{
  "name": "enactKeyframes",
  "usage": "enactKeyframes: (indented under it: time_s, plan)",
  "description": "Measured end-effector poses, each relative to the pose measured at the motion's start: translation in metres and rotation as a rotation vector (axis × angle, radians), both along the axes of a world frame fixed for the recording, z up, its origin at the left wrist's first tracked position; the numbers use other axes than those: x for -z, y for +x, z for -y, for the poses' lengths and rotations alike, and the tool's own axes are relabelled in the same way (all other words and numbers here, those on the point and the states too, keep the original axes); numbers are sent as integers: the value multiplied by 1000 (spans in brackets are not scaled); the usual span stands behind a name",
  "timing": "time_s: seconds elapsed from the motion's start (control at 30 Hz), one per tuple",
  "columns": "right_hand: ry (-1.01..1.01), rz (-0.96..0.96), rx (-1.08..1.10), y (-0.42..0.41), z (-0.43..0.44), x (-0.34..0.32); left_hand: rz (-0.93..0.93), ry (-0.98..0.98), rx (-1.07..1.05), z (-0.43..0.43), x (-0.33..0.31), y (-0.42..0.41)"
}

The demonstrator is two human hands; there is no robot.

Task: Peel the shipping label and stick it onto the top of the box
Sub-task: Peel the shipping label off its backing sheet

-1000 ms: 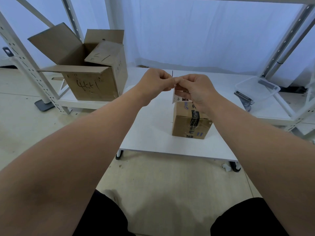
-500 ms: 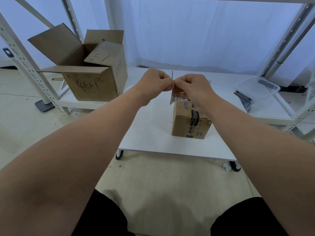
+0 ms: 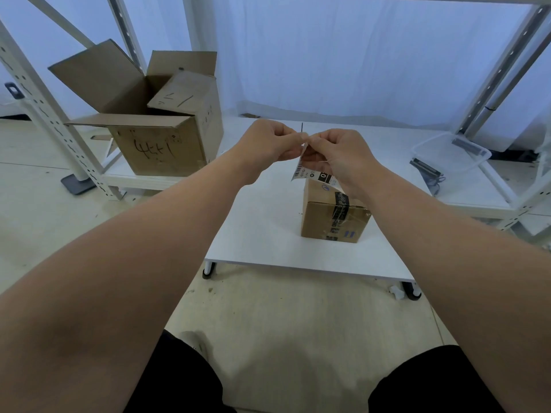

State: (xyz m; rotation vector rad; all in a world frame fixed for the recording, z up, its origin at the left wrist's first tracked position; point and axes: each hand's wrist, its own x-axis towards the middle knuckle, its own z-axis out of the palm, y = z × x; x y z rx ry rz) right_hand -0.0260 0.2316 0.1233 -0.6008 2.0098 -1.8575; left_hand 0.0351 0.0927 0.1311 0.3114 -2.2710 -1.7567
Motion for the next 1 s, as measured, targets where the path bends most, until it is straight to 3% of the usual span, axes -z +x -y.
enactKeyframes:
  time_s: [0.37, 0.87, 1.0]
  plan:
    - [57, -38, -18, 3, -1, -3, 4, -89, -6, -3, -3, 2]
    - [37, 35, -28, 4, 1, -2, -8, 115, -32, 2, -2, 1]
    - [22, 63, 19, 4, -2, -6, 12, 43, -3, 4, -3, 3]
